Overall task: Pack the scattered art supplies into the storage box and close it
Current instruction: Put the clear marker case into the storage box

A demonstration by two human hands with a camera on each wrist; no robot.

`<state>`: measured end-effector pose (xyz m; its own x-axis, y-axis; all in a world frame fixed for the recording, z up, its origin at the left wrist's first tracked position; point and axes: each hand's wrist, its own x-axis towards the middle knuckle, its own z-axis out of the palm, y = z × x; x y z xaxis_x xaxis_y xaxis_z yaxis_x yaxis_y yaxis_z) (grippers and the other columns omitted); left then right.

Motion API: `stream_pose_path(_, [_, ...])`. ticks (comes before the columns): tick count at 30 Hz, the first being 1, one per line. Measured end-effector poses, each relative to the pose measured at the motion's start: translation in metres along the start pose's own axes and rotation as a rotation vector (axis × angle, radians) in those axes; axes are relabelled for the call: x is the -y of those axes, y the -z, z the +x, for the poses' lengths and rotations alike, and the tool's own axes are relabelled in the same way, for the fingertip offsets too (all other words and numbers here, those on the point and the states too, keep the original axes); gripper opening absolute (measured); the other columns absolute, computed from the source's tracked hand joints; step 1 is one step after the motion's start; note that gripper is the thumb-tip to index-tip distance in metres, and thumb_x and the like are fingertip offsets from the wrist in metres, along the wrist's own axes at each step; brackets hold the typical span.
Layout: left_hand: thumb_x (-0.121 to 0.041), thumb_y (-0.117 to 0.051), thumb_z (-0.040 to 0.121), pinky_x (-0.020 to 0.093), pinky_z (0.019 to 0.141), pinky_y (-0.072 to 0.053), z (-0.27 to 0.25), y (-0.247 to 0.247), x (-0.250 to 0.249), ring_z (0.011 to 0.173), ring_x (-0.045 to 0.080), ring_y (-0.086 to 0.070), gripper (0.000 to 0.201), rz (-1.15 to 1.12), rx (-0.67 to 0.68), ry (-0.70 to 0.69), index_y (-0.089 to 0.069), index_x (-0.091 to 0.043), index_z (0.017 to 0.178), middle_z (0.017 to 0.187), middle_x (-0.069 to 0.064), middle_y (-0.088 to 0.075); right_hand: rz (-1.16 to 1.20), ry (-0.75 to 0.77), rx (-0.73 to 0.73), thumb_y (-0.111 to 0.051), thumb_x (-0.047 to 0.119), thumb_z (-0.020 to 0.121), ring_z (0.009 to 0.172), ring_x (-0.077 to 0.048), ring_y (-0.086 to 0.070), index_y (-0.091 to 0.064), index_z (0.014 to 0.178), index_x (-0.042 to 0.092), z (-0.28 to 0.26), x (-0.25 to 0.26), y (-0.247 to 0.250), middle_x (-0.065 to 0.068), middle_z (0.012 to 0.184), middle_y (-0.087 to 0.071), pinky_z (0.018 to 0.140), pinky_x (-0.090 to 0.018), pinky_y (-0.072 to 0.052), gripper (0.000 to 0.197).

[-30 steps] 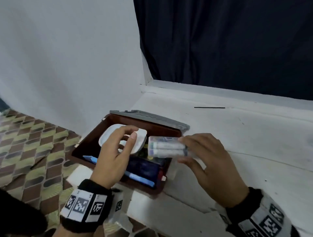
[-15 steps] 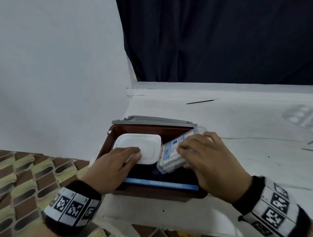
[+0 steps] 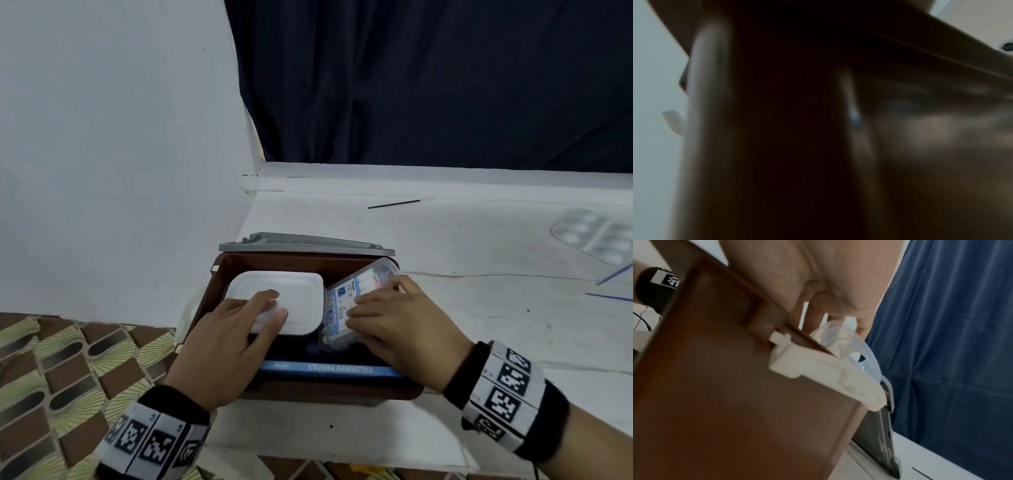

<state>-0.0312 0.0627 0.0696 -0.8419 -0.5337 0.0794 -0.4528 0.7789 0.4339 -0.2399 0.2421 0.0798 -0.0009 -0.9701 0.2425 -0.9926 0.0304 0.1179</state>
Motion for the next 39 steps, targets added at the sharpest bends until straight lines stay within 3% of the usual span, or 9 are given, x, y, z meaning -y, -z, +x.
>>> stream_pose_path(5, [-0.067,-0.01,0.092,0.033,0.093,-0.047,0.001,0.001,0.002,0.113,0.007,-0.051,0.053,0.032,0.027,0.017,-0.045,-0.042,0.123,0.113,-0.021,-0.063,-0.005,-0.102,0.126,-0.079,0.049,0.066,0.122,-0.032,-0.053,-0.069,0.113,0.024,0.008,-0.013,-0.004,-0.011,0.124,-0.062,0.101,-0.046,-0.046,0.054])
stream_pose_path(12, [-0.065,-0.016,0.092,0.031,0.098,-0.044,-0.001,0.0,0.003,0.117,0.007,-0.049,0.058,0.022,0.017,-0.001,-0.054,-0.036,0.124,0.116,-0.017,-0.066,-0.032,-0.16,0.1,-0.073,0.059,0.065,0.116,-0.028,-0.055,-0.07,0.103,0.03,0.012,-0.008,0.0,-0.005,0.117,-0.063,0.107,-0.061,-0.033,0.048])
stream_pose_path(18, [-0.064,-0.023,0.095,0.021,0.103,-0.037,-0.001,-0.002,0.005,0.119,0.002,-0.046,0.056,-0.006,0.003,-0.066,-0.057,-0.033,0.126,0.124,-0.019,-0.061,0.047,-0.283,0.254,-0.061,0.064,0.071,0.145,-0.035,-0.017,-0.05,0.127,0.04,0.013,-0.011,0.008,-0.014,0.152,-0.033,0.109,-0.046,-0.037,0.062])
stream_pose_path(22, [-0.062,-0.025,0.097,0.023,0.107,-0.039,0.0,-0.003,0.007,0.123,0.002,-0.048,0.053,-0.013,0.006,-0.092,-0.056,-0.033,0.129,0.128,-0.016,-0.06,-0.005,-0.326,0.224,-0.054,0.075,0.061,0.125,-0.028,-0.032,-0.058,0.115,0.04,0.012,-0.007,0.021,-0.006,0.129,-0.047,0.093,-0.039,-0.043,0.064])
stream_pose_path(26, [-0.053,-0.036,0.101,0.01,0.104,-0.029,-0.001,-0.003,0.005,0.125,0.0,-0.047,0.042,-0.031,0.025,-0.105,-0.053,-0.033,0.134,0.133,-0.017,-0.056,-0.044,-0.453,0.118,-0.053,0.076,0.057,0.108,-0.029,-0.04,-0.068,0.093,0.032,0.009,0.011,0.028,-0.006,0.107,-0.054,0.08,-0.038,-0.041,0.059])
stream_pose_path(30, [-0.061,-0.032,0.096,0.022,0.109,-0.037,-0.001,-0.002,0.005,0.127,0.001,-0.047,0.049,0.003,0.06,-0.161,-0.052,-0.037,0.133,0.134,-0.018,-0.057,-0.038,-0.505,0.138,-0.056,0.074,0.062,0.098,-0.036,-0.047,-0.065,0.098,0.029,0.006,0.027,0.019,-0.012,0.113,-0.05,0.08,-0.041,-0.048,0.058])
stream_pose_path(32, [-0.063,-0.028,0.093,0.029,0.109,-0.041,-0.002,-0.002,0.006,0.127,0.002,-0.048,0.053,-0.003,0.063,-0.174,-0.053,-0.037,0.131,0.132,-0.018,-0.058,-0.006,-0.522,0.123,-0.045,0.079,0.071,0.09,-0.031,-0.047,-0.064,0.1,0.028,0.005,0.031,0.018,-0.011,0.114,-0.047,0.077,-0.038,-0.048,0.061])
stream_pose_path(35, [-0.063,-0.027,0.092,0.03,0.108,-0.042,-0.003,-0.001,0.006,0.125,0.002,-0.049,0.053,-0.019,0.045,-0.183,-0.055,-0.037,0.129,0.13,-0.018,-0.059,0.069,-0.491,0.153,-0.028,0.08,0.076,0.1,-0.027,-0.044,-0.065,0.101,0.028,0.003,0.031,0.029,-0.007,0.114,-0.05,0.088,-0.038,-0.045,0.069])
stream_pose_path(39, [-0.062,-0.027,0.092,0.028,0.107,-0.042,-0.003,-0.001,0.006,0.126,0.002,-0.049,0.053,-0.008,0.043,-0.183,-0.056,-0.036,0.128,0.129,-0.018,-0.06,0.16,-0.423,0.235,-0.047,0.076,0.065,0.106,-0.021,-0.04,-0.064,0.105,0.034,-0.011,0.019,0.037,0.001,0.116,-0.05,0.095,-0.033,-0.042,0.061])
